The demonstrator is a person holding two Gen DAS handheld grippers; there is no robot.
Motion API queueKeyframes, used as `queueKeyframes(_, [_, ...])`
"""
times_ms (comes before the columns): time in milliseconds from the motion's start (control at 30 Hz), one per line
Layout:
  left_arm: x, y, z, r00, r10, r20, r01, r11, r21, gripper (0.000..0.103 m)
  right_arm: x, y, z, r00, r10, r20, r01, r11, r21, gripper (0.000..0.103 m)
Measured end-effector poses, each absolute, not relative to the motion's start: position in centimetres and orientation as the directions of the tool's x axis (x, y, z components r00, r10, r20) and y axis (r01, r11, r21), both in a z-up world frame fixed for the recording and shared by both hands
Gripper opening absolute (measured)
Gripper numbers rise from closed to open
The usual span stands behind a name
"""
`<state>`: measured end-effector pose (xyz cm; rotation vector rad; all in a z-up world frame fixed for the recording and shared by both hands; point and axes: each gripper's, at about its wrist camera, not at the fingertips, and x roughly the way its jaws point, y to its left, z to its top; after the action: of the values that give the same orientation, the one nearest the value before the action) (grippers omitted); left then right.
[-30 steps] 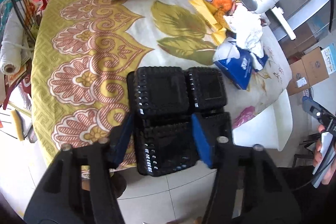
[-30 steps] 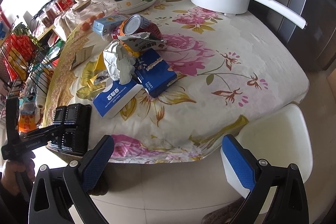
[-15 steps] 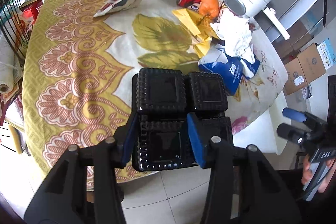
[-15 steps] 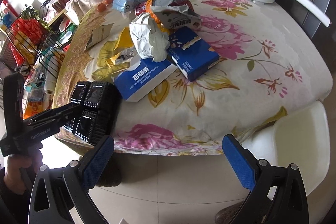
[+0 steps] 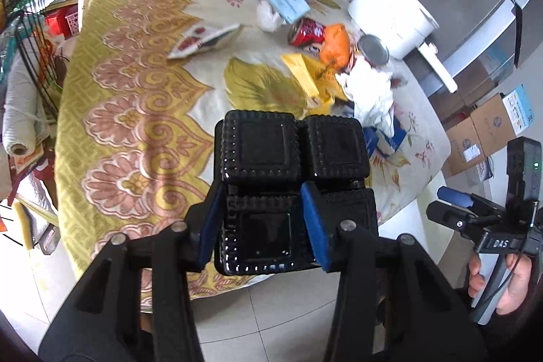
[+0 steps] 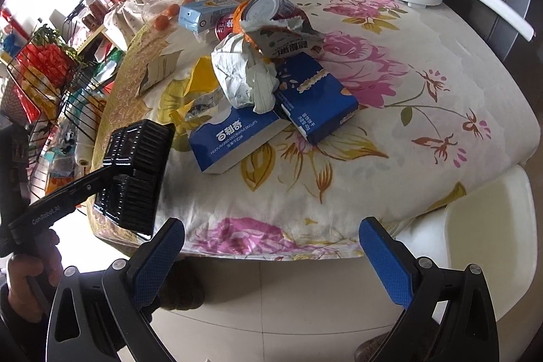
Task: Collect trash
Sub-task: 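Carry the black tray with the left tool while the right tool grasps crumpled white paper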
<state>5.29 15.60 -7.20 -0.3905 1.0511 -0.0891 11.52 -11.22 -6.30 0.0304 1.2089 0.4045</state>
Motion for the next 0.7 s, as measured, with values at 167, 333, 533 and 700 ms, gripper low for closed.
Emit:
queueKeyframes(167, [5.1,17.0,-5.6,0.556,-0.187,-0.81,-0.151,0.935,-0.32,0.048,13.5,-10.7,-6.1,0.278,0.341,-0.898,-0.251,0.928,0.275,0.103])
queueKeyframes(333, [5.8,17.8,-4.8,0.586,-0.165,-0.794,-0.171,0.932,-0.319,0.048,16.3,-8.8,-4.8,0.354,0.336,-0.873,-0.27,0.93,0.249,0.103])
queueKeyframes(533, [6.8,17.9,-4.2,0.599,-0.141,-0.788,-0.177,0.937,-0.302,0.048,20.2,-5.9,-6.5,0.338,0.351,-0.873,-0.254,0.927,0.275,0.088])
queueKeyframes(700, [7.0,18.4,-4.0,0.605,-0.134,-0.785,-0.188,0.934,-0.305,0.048,21.6,-4.5,-7.4,0.36,0.318,-0.877,-0.253,0.938,0.236,0.062])
